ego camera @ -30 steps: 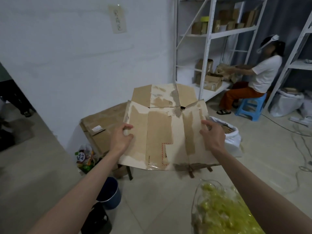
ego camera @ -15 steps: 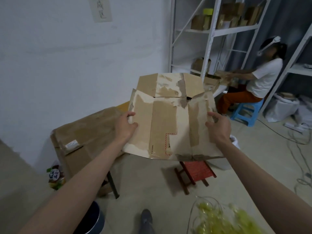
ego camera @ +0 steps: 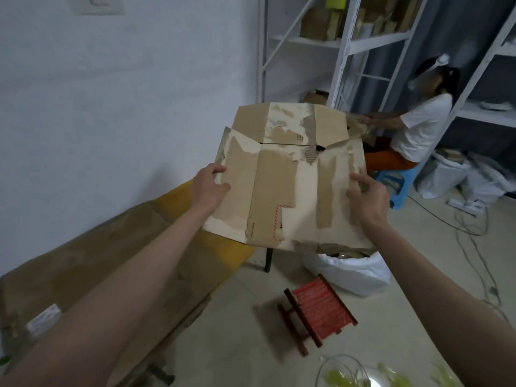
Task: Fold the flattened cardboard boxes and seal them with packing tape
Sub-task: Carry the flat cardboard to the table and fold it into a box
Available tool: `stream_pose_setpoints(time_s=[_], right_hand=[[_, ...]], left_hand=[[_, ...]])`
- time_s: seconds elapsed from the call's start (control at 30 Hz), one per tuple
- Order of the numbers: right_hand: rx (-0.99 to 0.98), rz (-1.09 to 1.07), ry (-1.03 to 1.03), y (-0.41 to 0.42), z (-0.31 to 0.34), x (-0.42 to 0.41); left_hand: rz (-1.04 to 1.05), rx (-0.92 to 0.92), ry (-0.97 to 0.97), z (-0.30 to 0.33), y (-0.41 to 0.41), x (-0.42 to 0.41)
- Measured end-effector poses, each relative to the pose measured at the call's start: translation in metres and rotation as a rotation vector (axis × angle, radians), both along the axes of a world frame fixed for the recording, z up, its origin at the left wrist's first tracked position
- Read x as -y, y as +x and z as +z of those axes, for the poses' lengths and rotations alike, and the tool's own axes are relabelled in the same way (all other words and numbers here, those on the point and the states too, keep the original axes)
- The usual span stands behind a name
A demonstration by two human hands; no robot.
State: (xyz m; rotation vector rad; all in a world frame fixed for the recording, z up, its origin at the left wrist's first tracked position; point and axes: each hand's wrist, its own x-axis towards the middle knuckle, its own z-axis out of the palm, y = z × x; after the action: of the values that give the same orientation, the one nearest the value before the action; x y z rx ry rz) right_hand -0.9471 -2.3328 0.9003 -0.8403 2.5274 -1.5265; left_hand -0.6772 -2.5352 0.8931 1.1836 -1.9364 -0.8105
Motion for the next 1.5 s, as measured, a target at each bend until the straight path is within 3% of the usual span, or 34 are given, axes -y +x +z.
stream_pose_setpoints(time_s=[0.37, 0.73, 1.1, 1.5], right_hand=[[0.004, 0.029, 0.056, -0.124, -0.047, 0.142], [0.078, 0.317, 0.098, -0.201, -0.095, 0.291], [0.179, 0.656, 0.157, -0.139, -0.14, 0.391], [0.223, 0.78, 0.212, -0.039, -0.2, 0.417]], left_hand=[[0.078, 0.007, 0.06, -0.046, -0.107, 0.121], [0.362, 0.059, 0.141, -0.09, -0.141, 0.183], [0.757, -0.015, 0.277, -0.145, -0.068, 0.153], [0.917, -0.032, 0.341, -0.205, 0.02, 0.112]])
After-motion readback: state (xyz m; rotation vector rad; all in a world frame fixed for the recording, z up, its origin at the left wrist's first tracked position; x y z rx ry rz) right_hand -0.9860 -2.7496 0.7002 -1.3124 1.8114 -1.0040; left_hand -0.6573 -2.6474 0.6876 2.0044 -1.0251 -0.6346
